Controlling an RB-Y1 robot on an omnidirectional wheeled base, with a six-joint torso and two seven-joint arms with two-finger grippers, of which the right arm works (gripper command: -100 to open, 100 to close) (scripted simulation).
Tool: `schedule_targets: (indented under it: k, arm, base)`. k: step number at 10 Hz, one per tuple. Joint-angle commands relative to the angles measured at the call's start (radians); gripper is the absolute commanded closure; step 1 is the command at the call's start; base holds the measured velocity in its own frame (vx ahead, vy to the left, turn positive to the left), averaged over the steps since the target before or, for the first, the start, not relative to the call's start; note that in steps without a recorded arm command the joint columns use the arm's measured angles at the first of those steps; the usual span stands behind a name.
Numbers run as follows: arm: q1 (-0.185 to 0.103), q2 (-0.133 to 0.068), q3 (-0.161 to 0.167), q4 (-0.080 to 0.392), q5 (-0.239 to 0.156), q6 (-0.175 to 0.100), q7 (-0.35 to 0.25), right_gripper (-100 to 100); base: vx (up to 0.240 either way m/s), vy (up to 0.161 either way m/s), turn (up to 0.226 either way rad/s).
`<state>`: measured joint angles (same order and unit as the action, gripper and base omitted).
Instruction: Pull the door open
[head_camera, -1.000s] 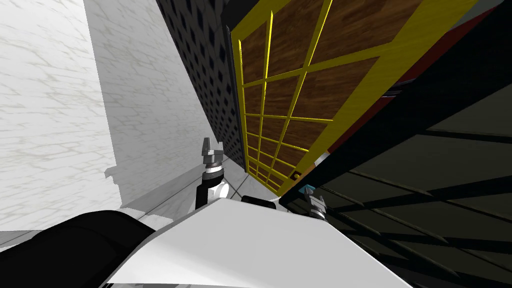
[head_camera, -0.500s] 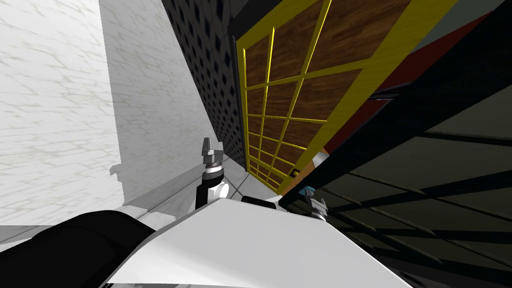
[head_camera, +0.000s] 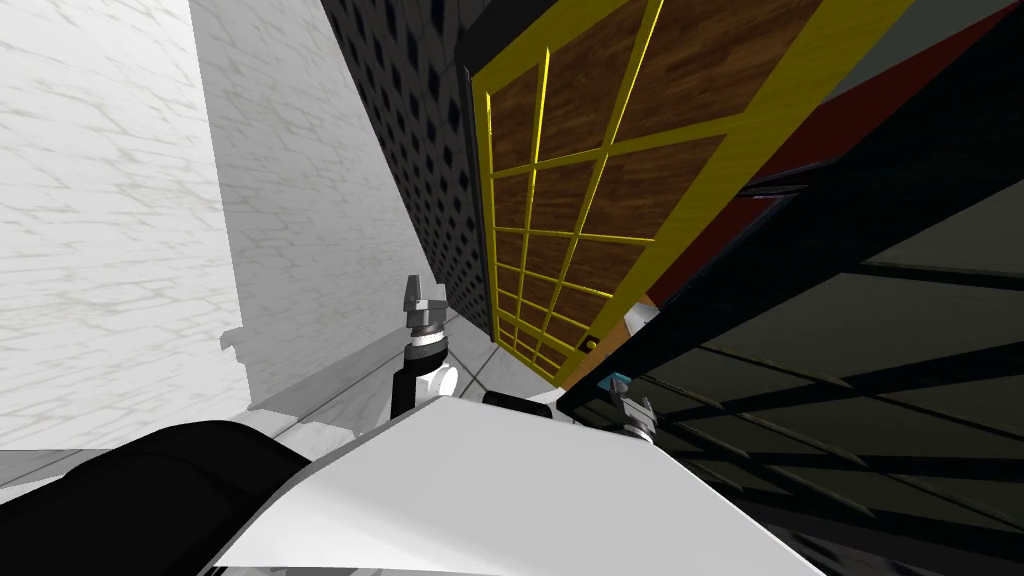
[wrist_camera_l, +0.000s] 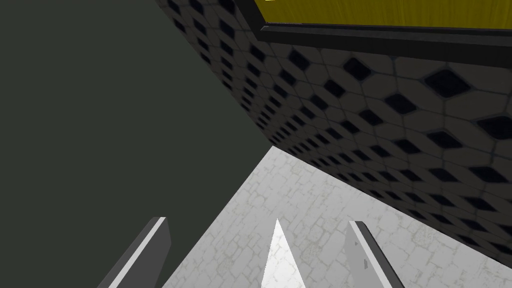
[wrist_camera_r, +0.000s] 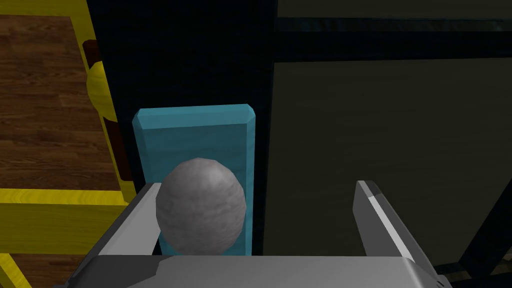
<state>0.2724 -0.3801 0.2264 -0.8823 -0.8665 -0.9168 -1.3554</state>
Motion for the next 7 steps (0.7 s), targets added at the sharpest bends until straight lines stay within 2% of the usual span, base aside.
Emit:
schedule_targets:
  k: [1, 3, 7]
  arm:
    - [-0.01, -0.015, -0.012, 0.05, -0.006, -0.017, -0.025, 100]
    - [-0.01, -0.015, -0.012, 0.093, -0.006, -0.017, -0.025, 100]
    - [0.006, -0.019, -0.019, 0.105, -0.009, -0.017, -0.026, 100]
  base:
    - [-0.029, -0.001, -0.008]
    - [0.003, 0.008, 0.017]
    - [-0.038, 0.009, -0.015]
